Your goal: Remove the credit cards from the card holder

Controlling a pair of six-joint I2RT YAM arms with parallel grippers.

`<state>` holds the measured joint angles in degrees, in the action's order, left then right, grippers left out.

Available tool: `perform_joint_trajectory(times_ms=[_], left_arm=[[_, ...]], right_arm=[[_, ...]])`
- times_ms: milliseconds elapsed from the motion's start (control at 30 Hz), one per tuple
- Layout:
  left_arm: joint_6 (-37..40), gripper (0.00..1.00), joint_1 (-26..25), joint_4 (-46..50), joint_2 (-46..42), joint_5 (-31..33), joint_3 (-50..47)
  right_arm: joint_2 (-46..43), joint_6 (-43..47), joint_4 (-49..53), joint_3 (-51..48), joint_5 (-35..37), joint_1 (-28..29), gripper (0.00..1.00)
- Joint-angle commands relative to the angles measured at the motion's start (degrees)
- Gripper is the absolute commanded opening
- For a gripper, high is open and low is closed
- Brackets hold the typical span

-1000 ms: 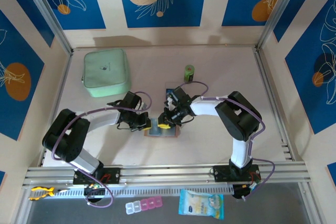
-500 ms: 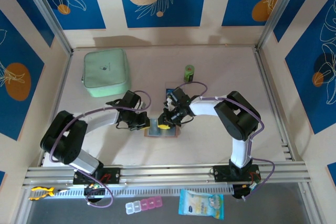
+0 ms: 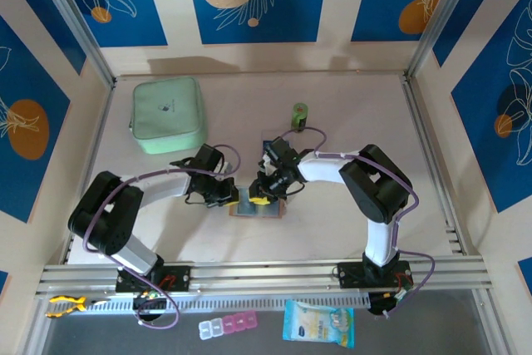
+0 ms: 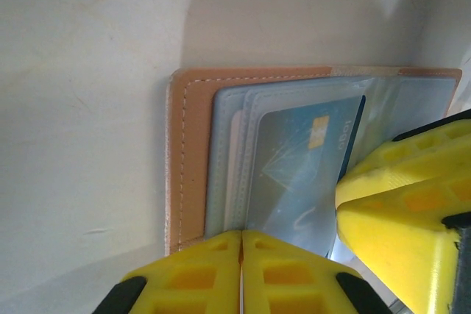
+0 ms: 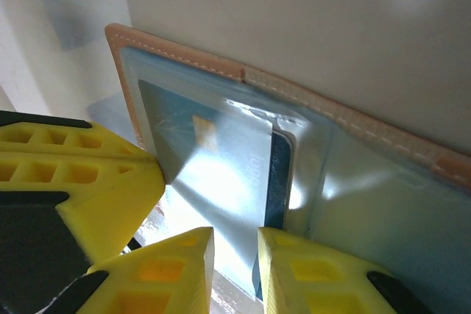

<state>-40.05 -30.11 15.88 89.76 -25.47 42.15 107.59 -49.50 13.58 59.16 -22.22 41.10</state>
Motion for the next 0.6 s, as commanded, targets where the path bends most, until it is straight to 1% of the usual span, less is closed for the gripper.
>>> perform_joint_trajectory(times_ms=[0,367,567], left_arm=[[0.0,0.11,0.4,1.9,0.1,1.0,-1.9],[-0.3,0.13,0.4,2.0,-0.6,0.8,-2.1],[0.5,0.11,0.4,4.5,-2.0,0.9,1.5]], right_arm=[[-1.5,1.7,6.1,0.7,4.0,0.4,0.25],[-3.1,3.3,9.3,2.0,5.7,0.5,0.25],[-7.4,2.9,5.3,0.3,3.2,0.2,0.25]])
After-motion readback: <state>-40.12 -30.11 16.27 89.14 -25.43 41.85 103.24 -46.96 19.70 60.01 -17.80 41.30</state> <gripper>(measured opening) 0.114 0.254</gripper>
